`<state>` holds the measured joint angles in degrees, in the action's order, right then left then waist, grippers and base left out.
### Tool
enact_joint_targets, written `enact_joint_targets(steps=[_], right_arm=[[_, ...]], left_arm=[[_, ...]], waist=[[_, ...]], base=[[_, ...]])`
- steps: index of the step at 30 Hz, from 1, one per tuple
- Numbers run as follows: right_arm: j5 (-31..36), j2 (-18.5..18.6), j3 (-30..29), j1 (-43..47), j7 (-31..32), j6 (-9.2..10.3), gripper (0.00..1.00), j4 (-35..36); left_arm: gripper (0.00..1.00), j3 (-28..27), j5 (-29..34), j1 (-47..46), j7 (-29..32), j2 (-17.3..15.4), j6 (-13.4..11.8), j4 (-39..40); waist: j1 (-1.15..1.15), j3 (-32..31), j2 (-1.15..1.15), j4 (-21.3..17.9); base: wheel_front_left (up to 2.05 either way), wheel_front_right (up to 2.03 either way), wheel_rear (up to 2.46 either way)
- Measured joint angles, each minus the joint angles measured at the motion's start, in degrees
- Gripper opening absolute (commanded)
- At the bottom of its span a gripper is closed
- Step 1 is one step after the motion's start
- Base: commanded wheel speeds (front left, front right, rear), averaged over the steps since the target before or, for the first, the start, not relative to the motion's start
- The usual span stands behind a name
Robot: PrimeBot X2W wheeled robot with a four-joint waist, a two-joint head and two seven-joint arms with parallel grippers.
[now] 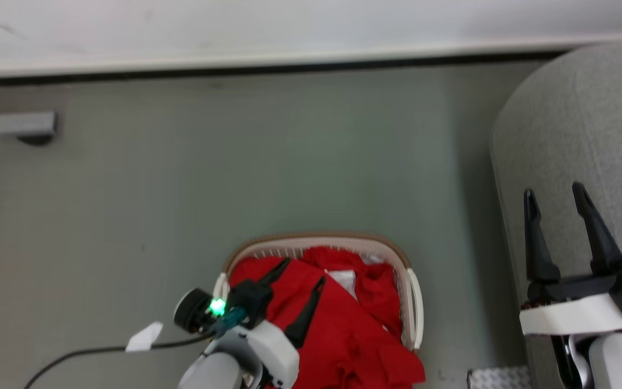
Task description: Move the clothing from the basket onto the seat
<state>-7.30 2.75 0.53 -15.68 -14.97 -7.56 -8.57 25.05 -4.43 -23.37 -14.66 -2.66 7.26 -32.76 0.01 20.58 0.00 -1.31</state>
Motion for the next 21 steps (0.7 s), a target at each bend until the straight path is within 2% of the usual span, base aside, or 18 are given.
enact_joint_targets(steps=[9, 21], right_arm=[[-1.4, 0.0, 1.8, -7.1, 0.0, 0.00, 1.00, 4.9], [-2.9, 0.0, 4.9, -17.5, 0.0, 0.00, 1.00, 9.5]], left_arm=[[1.00, 6.1, 0.0, -11.9, 5.2, 0.0, 0.1, -11.7], [1.00, 9.0, -0.1, -24.2, 10.4, -1.6, 0.1, -23.1]], waist=[[0.01, 12.5, 0.00, -2.1], [0.00, 29.2, 0.00, -4.8]], base=[[0.00, 0.00, 0.00], [0.00, 0.00, 0.00]])
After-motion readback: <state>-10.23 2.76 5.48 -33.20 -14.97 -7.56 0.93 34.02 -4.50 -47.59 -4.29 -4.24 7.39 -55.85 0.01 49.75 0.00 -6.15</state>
